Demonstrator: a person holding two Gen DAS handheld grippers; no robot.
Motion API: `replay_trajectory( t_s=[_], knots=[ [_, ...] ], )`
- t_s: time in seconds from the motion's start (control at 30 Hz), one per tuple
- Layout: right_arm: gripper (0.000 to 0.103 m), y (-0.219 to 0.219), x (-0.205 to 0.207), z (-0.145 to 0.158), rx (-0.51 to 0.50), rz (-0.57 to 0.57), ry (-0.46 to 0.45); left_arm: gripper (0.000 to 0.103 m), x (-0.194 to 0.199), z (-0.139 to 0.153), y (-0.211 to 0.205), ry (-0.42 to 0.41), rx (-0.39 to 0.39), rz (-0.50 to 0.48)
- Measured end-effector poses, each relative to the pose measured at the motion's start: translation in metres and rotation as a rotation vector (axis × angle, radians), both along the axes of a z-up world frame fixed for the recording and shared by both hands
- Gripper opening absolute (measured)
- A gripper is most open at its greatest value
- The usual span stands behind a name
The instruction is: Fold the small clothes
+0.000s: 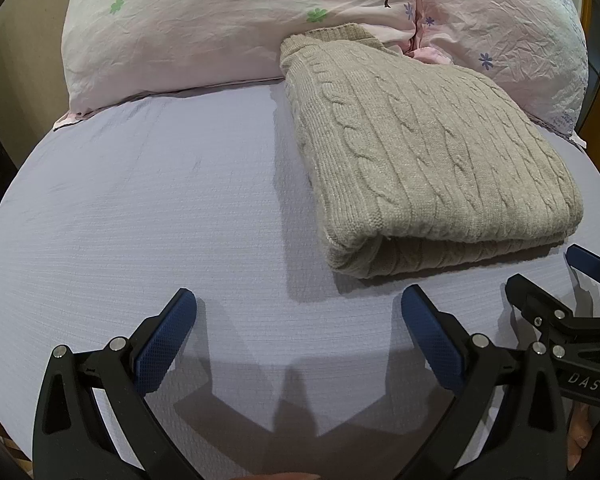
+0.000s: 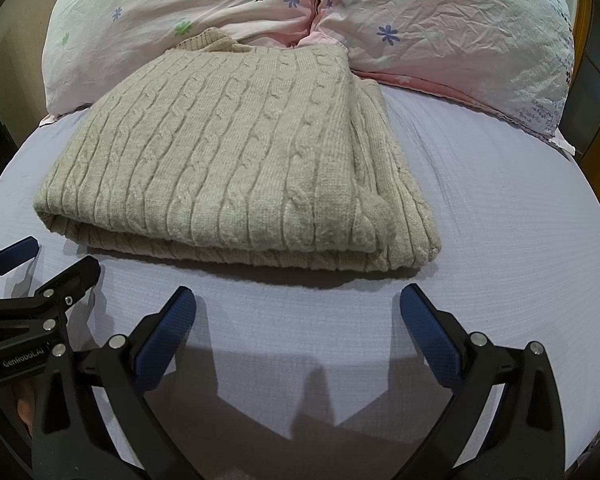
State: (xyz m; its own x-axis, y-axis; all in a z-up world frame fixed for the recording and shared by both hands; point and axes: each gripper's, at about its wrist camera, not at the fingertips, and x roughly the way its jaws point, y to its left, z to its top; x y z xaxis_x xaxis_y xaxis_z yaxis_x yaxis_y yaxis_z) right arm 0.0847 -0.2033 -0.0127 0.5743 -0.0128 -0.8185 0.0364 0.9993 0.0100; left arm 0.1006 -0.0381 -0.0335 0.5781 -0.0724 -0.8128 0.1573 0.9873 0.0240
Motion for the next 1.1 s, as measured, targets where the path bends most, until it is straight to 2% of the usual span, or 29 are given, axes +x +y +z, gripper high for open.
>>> replay_trajectory(
  t_s=[1.1],
  knots=[
    [0.101,0.0000,-0.0001,0.0000,0.000,0.000,0.000,0.102,0.0006,0.0002,-0.0002,0.000,0.000,0.002]
  ],
)
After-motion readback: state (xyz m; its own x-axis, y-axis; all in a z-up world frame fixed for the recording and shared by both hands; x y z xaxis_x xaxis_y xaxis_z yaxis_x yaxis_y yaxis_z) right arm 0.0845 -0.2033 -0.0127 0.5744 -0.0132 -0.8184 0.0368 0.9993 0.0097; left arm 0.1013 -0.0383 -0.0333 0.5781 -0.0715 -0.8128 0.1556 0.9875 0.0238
